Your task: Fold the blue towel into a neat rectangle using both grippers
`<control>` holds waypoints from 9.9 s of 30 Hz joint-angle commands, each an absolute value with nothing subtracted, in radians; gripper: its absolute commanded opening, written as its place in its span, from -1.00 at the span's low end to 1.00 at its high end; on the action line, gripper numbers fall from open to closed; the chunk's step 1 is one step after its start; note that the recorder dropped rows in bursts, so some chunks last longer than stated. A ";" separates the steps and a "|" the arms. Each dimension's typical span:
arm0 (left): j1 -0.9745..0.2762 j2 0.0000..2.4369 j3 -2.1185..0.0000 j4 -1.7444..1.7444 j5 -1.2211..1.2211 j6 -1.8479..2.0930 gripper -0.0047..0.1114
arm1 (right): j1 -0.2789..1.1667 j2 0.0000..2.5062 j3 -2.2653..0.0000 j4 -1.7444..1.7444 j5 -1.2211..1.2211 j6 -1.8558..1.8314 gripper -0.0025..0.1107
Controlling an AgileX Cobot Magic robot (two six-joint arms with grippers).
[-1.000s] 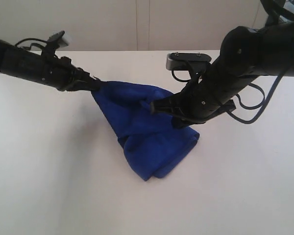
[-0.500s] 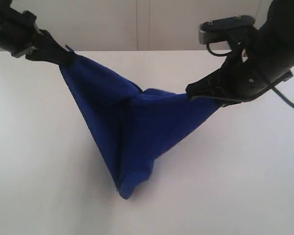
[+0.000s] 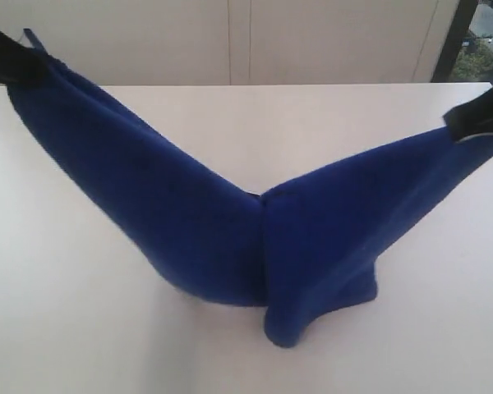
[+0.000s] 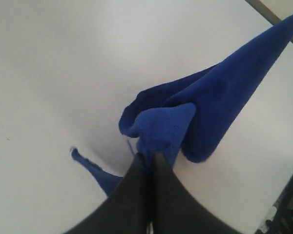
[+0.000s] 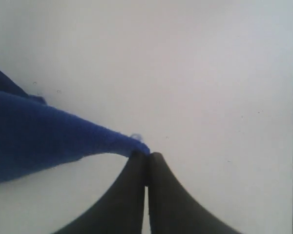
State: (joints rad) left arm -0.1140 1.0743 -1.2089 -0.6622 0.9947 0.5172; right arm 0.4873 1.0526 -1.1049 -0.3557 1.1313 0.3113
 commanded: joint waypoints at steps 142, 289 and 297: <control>-0.078 1.840 -1.024 -0.082 0.517 0.139 -0.92 | 0.081 2.104 -1.400 -0.149 0.581 0.205 -0.96; -0.125 0.734 -0.777 -0.171 0.808 0.132 -0.92 | -0.102 1.874 -1.005 0.044 0.525 -0.116 -0.40; -0.125 0.734 -0.777 -0.171 0.798 0.132 -0.92 | -0.102 1.899 -1.005 0.048 0.550 -0.116 -0.53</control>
State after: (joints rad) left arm -0.1180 0.7425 -0.7859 -0.1679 0.7971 0.1394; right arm -0.0983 1.8820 -1.0043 0.0470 0.5310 -0.1070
